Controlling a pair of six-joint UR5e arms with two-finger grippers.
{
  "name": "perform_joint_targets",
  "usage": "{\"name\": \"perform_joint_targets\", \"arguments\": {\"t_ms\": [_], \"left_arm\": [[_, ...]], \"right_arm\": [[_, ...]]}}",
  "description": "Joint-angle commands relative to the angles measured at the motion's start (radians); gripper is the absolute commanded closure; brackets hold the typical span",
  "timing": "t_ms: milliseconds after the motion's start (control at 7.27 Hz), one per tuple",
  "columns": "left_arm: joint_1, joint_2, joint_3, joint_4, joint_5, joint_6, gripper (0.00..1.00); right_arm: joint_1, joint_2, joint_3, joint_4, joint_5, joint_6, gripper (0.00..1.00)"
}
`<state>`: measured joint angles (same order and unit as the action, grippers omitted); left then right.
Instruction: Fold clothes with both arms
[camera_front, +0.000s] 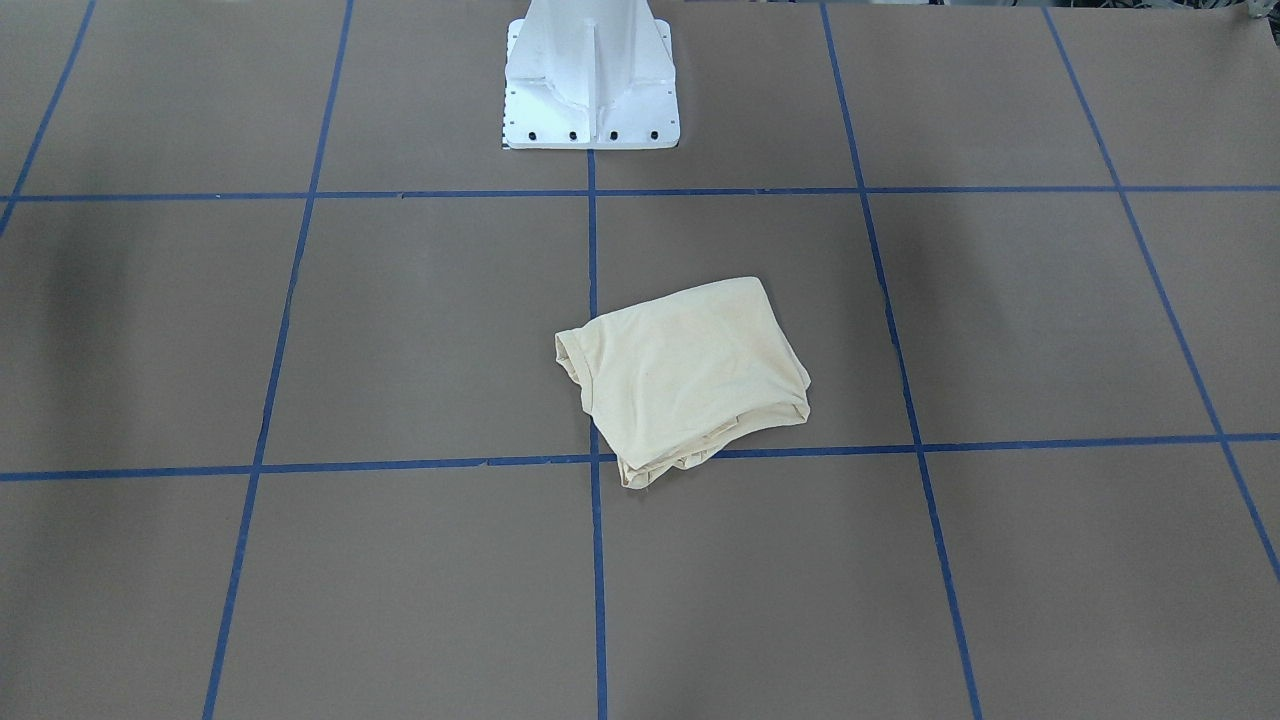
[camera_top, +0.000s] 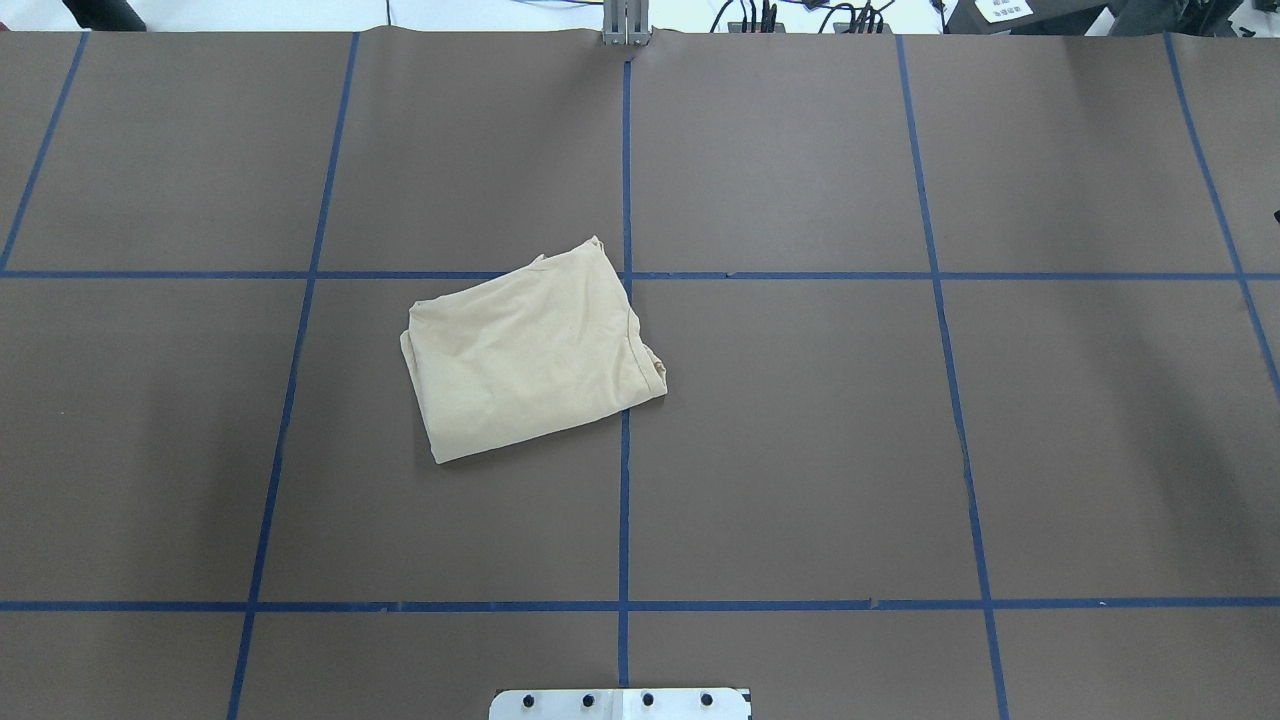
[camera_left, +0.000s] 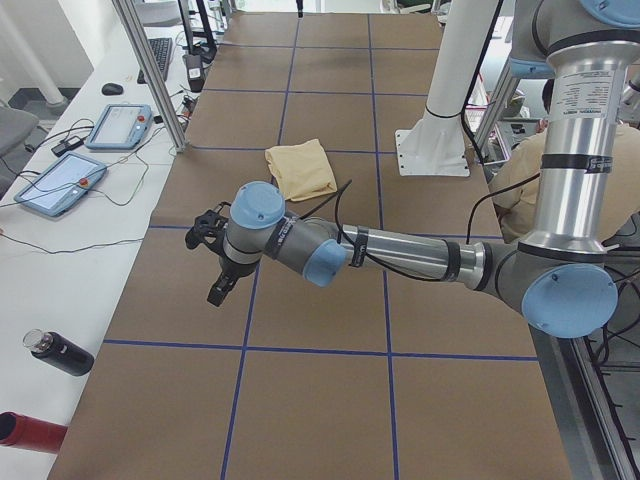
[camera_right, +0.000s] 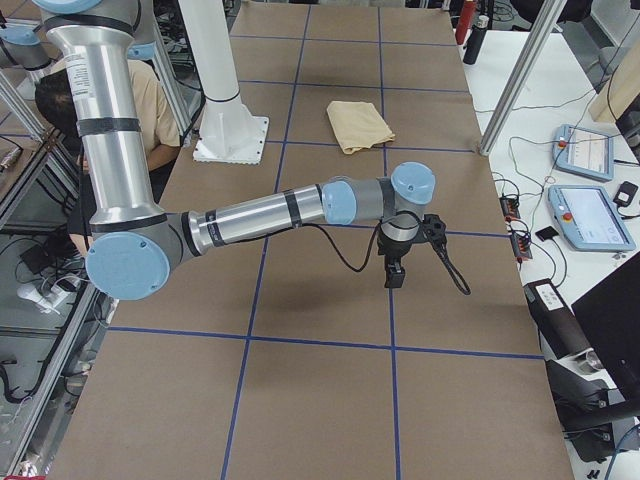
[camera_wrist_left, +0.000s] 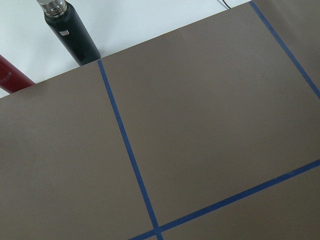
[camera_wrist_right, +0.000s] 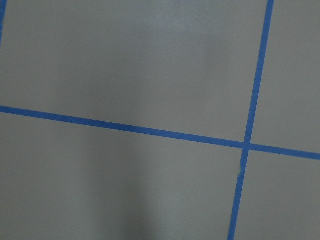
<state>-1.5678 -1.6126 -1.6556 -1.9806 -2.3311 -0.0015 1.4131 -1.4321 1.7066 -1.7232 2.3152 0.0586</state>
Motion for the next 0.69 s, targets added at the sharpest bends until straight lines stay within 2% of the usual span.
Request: {"name": "perform_joint_targets", "arguments": {"t_ms": [0,550], "left_arm": [[0.000,0.008,-0.006,-0.001,-0.002,0.000,0.00],[0.002,-0.015,-0.024,-0.007,0.001,-0.002,0.00]], "right_arm": [[-0.005,-0.004,0.002,0.000,0.004,0.001,0.00],[-0.005,0.004,0.022,0.002,0.004,0.004,0.00]]}}
